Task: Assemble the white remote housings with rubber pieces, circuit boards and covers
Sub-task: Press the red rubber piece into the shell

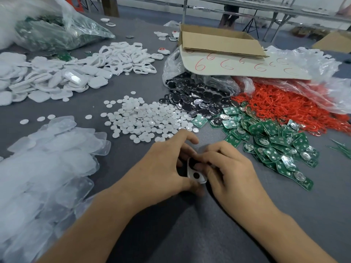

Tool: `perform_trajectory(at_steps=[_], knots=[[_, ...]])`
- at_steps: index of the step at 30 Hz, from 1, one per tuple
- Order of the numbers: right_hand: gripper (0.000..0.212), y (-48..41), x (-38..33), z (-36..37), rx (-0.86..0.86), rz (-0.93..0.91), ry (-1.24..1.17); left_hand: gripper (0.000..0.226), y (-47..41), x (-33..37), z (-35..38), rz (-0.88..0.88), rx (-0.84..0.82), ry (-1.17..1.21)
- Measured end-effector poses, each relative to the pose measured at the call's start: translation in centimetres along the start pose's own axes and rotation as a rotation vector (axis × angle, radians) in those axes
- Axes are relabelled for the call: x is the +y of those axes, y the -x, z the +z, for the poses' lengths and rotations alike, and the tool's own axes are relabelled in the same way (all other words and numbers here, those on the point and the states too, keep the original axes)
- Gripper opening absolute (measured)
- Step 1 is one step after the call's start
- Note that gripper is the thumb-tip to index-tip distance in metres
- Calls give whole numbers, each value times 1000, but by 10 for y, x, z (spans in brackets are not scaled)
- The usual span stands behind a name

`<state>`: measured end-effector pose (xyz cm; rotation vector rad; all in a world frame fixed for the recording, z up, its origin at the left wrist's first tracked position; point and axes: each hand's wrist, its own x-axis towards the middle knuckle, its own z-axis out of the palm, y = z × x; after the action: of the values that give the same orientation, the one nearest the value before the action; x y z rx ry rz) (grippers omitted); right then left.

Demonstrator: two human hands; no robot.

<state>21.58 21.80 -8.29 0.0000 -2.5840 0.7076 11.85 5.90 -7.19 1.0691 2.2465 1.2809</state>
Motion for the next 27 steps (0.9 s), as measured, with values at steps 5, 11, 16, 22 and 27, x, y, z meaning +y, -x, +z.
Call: perform_trajectory(at_steps=[5, 11, 16, 22, 27], knots=[[16, -1, 1, -7, -8, 16, -7, 83, -1, -1, 1, -22, 3, 78], [14, 0, 0, -5, 44, 307, -324, 83, -3, 0, 2, 0, -4, 138], [35, -2, 5, -13, 2, 495, -842, 74, -2, 8, 6, 136, 14, 210], [19, 2, 1, -20, 36, 372, -1186, 72, -2, 15, 0, 146, -41, 665], [10, 3, -1, -18, 239, 223, -951, 52, 0, 22, 7, 110, -31, 644]])
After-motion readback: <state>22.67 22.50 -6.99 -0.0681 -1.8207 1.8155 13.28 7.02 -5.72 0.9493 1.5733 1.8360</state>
